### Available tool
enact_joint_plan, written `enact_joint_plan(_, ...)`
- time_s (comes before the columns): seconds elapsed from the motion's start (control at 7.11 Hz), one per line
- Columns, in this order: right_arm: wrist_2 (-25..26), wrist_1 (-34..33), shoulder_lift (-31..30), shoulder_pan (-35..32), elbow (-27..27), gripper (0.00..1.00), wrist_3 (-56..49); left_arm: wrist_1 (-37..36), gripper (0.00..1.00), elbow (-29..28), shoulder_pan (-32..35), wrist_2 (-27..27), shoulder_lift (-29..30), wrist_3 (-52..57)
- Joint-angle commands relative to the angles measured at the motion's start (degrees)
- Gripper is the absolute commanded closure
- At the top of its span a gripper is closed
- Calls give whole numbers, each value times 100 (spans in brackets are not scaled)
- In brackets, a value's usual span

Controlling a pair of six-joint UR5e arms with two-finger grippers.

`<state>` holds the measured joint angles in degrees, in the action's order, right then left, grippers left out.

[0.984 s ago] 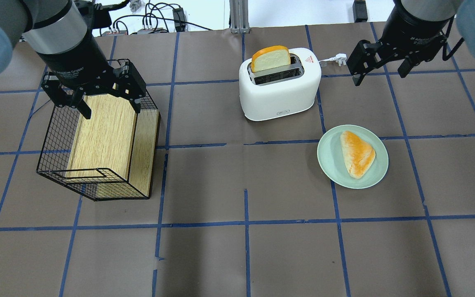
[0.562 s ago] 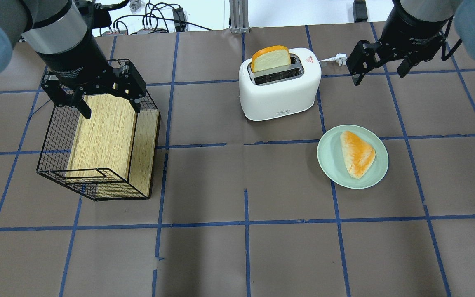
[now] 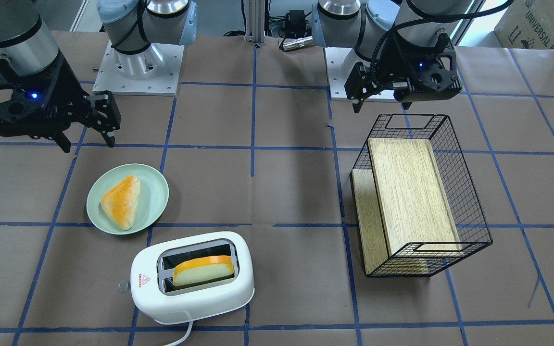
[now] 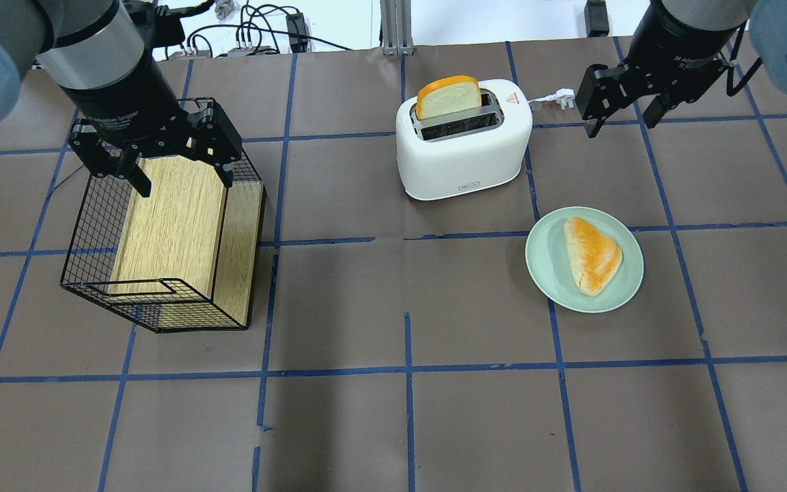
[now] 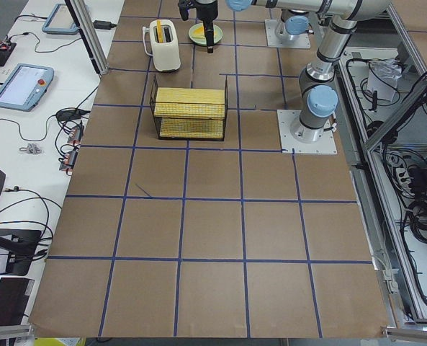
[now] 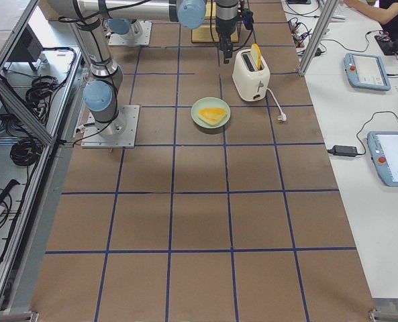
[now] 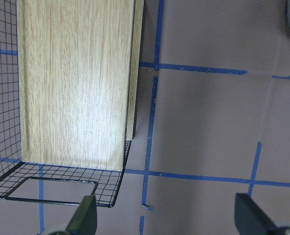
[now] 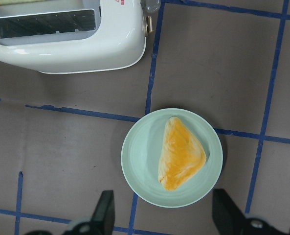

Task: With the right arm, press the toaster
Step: 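Move the right gripper over the toaster's side lever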

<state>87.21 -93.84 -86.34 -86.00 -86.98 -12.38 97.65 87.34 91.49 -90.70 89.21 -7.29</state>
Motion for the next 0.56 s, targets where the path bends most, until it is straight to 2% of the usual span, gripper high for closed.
enact_joint_plan(0.0,-500,6,536,196,460,93,-115,0,0,2,0,0,0,0)
enact_joint_plan(0.42,-1616,102,1950,426,1655,92,-239,0,0,2,0,0,0,0)
